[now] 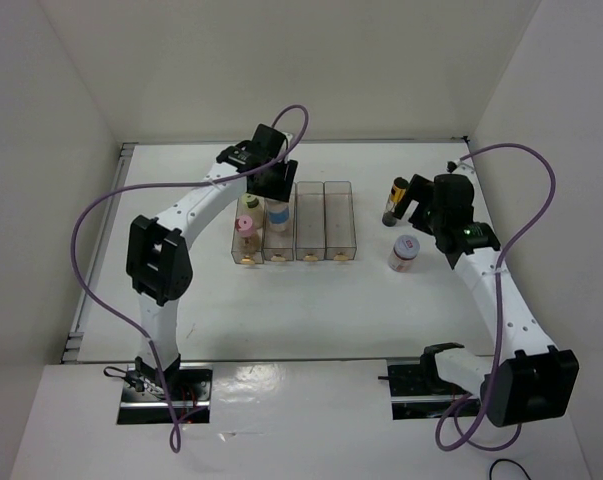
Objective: Organize the condiment bottles
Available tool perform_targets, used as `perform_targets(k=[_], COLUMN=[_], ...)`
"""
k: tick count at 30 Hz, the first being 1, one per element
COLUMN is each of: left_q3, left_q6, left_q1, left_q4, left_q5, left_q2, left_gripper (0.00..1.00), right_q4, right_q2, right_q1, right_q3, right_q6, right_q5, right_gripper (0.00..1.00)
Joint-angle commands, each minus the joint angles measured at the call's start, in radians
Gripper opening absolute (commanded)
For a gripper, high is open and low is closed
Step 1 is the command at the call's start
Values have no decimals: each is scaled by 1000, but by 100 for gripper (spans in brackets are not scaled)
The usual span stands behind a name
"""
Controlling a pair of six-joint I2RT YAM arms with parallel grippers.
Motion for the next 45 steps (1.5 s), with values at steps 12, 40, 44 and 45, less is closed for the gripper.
perform_targets(k=[12,40,44,45], left_q3=[39,209,240,240], left_q6=[39,68,68,68], left_q1=[6,-33,-33,-33], left_q4=[86,-6,-17,-17], left_q5=[0,-26,-37,-48], left_q2=[43,-69,-115,-115], left_gripper=[64,99,99,99], right_q4=[67,106,106,106], right_q2=[236,568,597,608], right_q1=[-13,-13,-13,-4], right_q3=[231,402,412,412], right_q6=[-52,-161,-171,-171], right_q5=[9,71,89,89], right_gripper=[98,92,88,88])
